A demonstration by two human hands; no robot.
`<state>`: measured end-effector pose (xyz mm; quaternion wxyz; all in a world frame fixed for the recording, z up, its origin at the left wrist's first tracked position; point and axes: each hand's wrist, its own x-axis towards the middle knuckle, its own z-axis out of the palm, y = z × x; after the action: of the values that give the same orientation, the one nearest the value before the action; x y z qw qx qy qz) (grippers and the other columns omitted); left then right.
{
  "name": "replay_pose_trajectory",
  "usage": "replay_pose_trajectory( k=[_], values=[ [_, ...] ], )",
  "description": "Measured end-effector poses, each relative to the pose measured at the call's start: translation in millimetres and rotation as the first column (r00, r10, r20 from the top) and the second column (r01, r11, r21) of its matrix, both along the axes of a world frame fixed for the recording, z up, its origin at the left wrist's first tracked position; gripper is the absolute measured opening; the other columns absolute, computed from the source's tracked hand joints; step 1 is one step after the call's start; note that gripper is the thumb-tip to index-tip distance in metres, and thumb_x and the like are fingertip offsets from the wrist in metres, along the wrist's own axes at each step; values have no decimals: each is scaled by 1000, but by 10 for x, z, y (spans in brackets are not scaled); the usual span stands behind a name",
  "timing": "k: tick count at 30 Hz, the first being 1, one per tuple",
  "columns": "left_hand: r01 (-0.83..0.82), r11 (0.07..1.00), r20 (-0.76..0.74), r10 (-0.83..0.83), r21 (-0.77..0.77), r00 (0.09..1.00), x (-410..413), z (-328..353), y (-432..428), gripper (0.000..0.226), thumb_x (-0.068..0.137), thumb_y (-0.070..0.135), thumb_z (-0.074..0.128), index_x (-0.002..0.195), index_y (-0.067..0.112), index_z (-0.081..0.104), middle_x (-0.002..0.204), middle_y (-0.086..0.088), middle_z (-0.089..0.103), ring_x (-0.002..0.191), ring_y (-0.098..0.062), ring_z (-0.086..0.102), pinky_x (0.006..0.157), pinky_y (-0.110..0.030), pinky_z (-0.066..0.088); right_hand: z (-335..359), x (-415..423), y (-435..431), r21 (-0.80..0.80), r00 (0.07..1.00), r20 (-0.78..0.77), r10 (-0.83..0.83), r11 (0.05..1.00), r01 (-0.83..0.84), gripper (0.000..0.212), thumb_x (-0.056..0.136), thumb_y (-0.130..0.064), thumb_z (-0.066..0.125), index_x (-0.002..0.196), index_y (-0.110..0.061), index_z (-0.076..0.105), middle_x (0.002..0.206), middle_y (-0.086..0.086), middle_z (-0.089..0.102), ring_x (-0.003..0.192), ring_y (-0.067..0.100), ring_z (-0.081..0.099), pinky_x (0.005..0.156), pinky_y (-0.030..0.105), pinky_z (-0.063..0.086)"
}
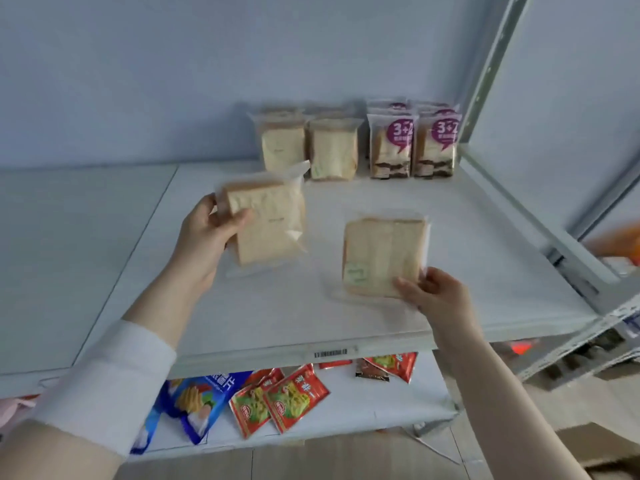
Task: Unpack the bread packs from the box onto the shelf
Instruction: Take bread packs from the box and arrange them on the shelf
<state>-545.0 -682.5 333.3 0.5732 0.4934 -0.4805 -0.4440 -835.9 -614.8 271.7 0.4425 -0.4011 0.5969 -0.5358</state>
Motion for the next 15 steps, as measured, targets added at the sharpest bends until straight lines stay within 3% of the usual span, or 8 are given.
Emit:
replay_pose_trajectory(
  k=[4, 7, 10, 15],
  values=[
    [-4, 999, -36, 6, 39, 999, 165, -144, -545, 19, 85, 5, 61, 96, 20, 56, 92, -1, 63, 80, -12, 62, 72, -30, 47, -28, 195, -667, -5, 1000, -15, -27, 1000, 27, 16, 73, -6, 75, 71, -14, 61, 58, -11, 65, 50, -2, 57, 48, 10, 43],
    [-3, 999, -61, 5, 35, 998, 129, -244, -1014, 24, 84, 1, 61, 104, 14, 55, 90, 0, 64, 71, -3, 65, 60, -17, 51, -28, 256, -1225, -8, 999, -40, -14, 1000, 14, 15, 74, -11, 75, 74, -13, 60, 69, -3, 65, 60, 6, 57, 54, 15, 46],
    [-10, 999, -37, 11, 36, 999, 22, -329, -1510, 27, 82, -1, 62, 105, 12, 56, 90, 0, 65, 69, 0, 64, 59, -14, 49, -46, 283, -1794, -22, 999, -36, -12, 1000, 12, 16, 76, -11, 73, 75, -13, 58, 72, 0, 63, 59, 6, 56, 50, 10, 45],
    [-100, 995, 30, 100, 9, 995, -67, -429, -2236, 22, 78, 5, 70, 93, 17, 60, 94, -2, 66, 85, -14, 62, 85, -32, 50, -87, 296, -2599, -75, 995, -88, -39, 997, 33, 25, 76, -11, 74, 88, -18, 53, 78, -7, 64, 65, 6, 57, 51, 13, 47]
  ],
)
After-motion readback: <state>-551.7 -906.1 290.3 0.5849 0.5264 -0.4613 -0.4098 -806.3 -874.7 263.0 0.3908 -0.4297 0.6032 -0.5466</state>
